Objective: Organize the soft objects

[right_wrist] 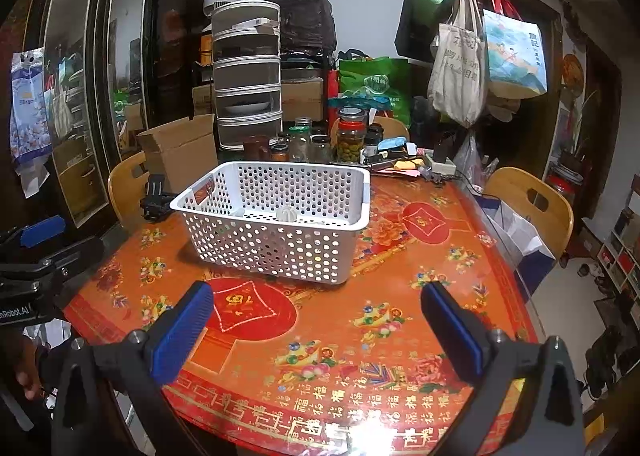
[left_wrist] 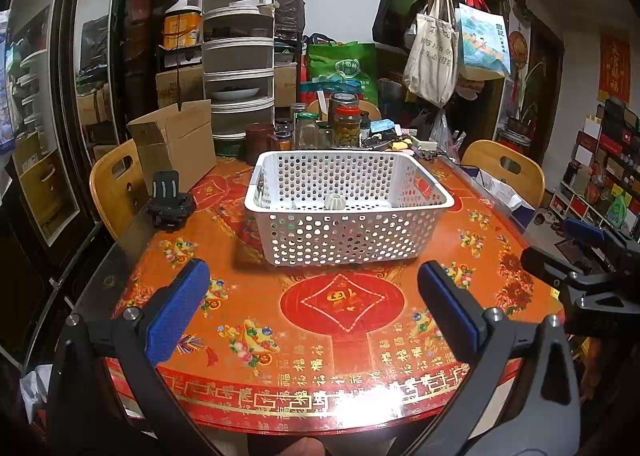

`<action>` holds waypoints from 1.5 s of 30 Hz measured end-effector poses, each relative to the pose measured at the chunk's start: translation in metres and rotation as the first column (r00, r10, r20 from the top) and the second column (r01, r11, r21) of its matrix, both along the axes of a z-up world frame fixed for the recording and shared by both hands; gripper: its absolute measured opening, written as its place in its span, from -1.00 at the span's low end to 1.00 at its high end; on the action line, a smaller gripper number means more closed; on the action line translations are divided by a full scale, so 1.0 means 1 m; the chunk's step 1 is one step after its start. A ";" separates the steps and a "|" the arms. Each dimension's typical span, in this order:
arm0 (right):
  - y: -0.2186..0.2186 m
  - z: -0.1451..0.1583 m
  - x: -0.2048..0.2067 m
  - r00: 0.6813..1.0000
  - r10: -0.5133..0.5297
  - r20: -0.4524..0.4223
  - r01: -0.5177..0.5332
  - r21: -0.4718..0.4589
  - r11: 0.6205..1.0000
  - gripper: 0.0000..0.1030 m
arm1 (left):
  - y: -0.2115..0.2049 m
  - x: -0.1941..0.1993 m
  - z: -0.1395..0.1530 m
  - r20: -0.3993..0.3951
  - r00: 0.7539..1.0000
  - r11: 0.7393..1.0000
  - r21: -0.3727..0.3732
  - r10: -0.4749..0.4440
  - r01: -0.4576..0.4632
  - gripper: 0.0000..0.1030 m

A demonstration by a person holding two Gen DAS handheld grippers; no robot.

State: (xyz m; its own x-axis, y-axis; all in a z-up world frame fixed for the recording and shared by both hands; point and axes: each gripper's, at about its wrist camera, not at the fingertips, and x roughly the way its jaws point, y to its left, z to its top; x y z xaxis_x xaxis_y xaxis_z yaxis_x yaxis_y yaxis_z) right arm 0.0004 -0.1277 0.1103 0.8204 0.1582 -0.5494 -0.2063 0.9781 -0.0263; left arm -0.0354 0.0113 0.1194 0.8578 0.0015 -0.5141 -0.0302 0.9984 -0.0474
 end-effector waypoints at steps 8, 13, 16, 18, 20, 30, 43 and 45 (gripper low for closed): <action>0.002 0.000 -0.001 1.000 0.005 0.001 -0.005 0.000 1.000 1.00 | -0.001 0.001 -0.005 -0.006 1.000 1.000 0.002 -0.007 0.007 1.00; 0.001 0.001 -0.001 1.000 0.005 0.000 -0.005 0.002 1.000 1.00 | 0.001 0.001 -0.006 -0.008 1.000 1.000 0.001 -0.009 0.009 1.00; 0.001 0.001 -0.001 1.000 0.006 0.001 -0.006 0.003 1.000 1.00 | 0.002 0.001 -0.006 -0.008 1.000 1.000 0.001 -0.010 0.010 1.00; 0.001 0.001 -0.001 1.000 0.007 0.002 -0.007 0.003 1.000 1.00 | 0.001 0.001 -0.006 -0.007 1.000 1.000 0.004 -0.009 0.009 1.00; 0.002 0.001 -0.002 1.000 0.007 0.003 -0.007 0.003 1.000 1.00 | 0.002 0.001 -0.007 -0.008 1.000 1.000 0.005 -0.010 0.010 1.00; 0.002 0.000 -0.003 1.000 0.010 -0.003 -0.010 0.004 1.000 1.00 | 0.003 0.003 -0.010 -0.012 1.000 1.000 0.001 -0.014 0.014 1.00; 0.002 0.000 -0.003 1.000 0.008 -0.004 -0.008 0.000 1.000 1.00 | 0.003 0.003 -0.010 -0.014 1.000 1.000 0.004 -0.015 0.015 1.00; 0.002 0.000 -0.003 1.000 0.007 -0.006 -0.007 0.000 1.000 1.00 | 0.003 0.003 -0.011 -0.014 1.000 1.000 0.000 -0.019 0.019 1.00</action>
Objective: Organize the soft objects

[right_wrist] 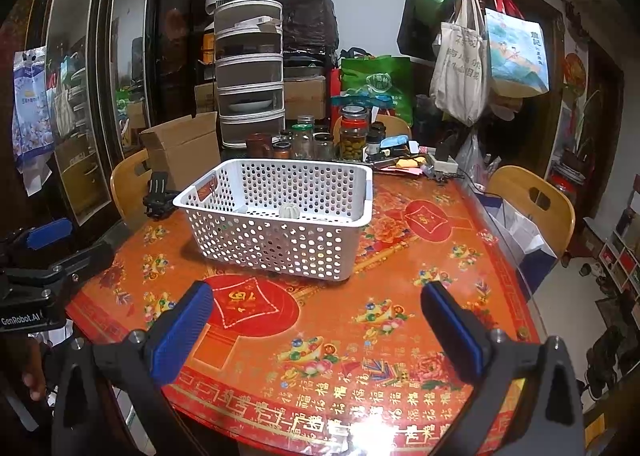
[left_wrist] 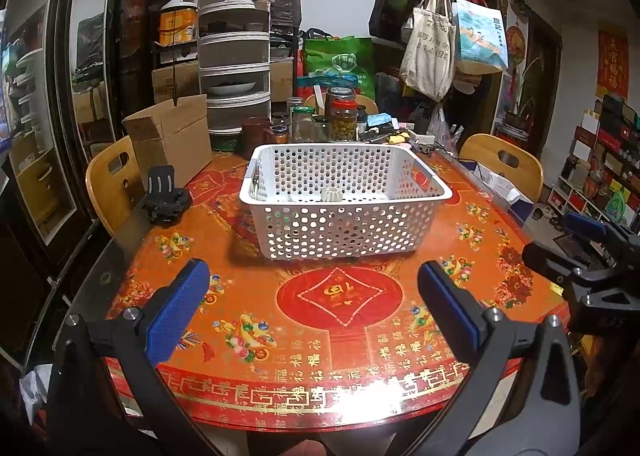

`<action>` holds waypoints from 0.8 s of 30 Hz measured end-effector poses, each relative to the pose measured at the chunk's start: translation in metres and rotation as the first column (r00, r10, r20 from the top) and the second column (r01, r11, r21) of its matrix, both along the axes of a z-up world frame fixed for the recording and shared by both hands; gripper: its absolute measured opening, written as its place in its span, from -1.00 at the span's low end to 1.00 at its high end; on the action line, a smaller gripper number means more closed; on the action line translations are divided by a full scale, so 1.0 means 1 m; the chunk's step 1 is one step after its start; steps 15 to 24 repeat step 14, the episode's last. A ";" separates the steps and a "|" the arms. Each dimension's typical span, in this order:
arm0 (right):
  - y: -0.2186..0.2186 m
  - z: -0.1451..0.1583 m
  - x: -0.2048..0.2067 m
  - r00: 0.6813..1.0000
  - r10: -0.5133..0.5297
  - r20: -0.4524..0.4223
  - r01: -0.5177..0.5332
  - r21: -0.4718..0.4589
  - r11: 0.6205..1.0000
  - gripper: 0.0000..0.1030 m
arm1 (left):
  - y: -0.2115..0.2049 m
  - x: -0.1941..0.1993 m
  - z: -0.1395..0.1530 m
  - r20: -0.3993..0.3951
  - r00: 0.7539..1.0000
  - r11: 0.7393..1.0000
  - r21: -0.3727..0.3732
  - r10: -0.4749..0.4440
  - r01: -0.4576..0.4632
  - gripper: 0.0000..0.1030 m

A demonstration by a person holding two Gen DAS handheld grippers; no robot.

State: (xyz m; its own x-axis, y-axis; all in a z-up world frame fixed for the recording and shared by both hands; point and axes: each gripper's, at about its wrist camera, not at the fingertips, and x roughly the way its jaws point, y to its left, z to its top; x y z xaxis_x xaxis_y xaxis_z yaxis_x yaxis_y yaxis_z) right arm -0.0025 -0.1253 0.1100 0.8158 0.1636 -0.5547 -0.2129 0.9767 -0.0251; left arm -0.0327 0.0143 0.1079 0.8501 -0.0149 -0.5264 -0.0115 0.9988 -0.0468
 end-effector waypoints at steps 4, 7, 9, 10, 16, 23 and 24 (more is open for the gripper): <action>0.000 -0.001 0.001 1.000 -0.001 -0.005 0.001 0.000 1.000 1.00 | 0.000 0.000 -0.001 0.000 1.000 1.000 0.002 -0.002 0.002 1.00; -0.001 -0.002 0.001 1.000 -0.003 -0.006 0.003 0.001 1.000 1.00 | 0.001 -0.002 -0.003 0.006 1.000 1.000 0.010 -0.008 0.007 1.00; -0.001 -0.002 0.001 1.000 -0.002 -0.007 0.002 0.002 1.000 1.00 | 0.002 -0.003 -0.004 0.012 1.000 1.000 0.007 -0.012 0.012 1.00; -0.001 -0.002 0.001 1.000 -0.003 -0.007 0.003 0.001 1.000 1.00 | 0.003 -0.004 -0.003 0.015 1.000 1.000 0.006 -0.013 0.013 1.00; 0.000 -0.003 0.001 1.000 -0.002 -0.007 0.002 0.003 1.000 1.00 | 0.004 -0.004 -0.002 0.015 1.000 1.000 0.005 -0.015 0.015 1.00; 0.000 -0.003 0.001 1.000 -0.002 -0.007 0.002 0.003 1.000 1.00 | 0.004 -0.004 -0.002 0.015 1.000 1.000 0.005 -0.015 0.015 1.00; 0.000 -0.003 0.001 1.000 -0.002 -0.007 0.002 0.003 1.000 1.00 | 0.004 -0.004 -0.002 0.015 1.000 1.000 0.005 -0.015 0.015 1.00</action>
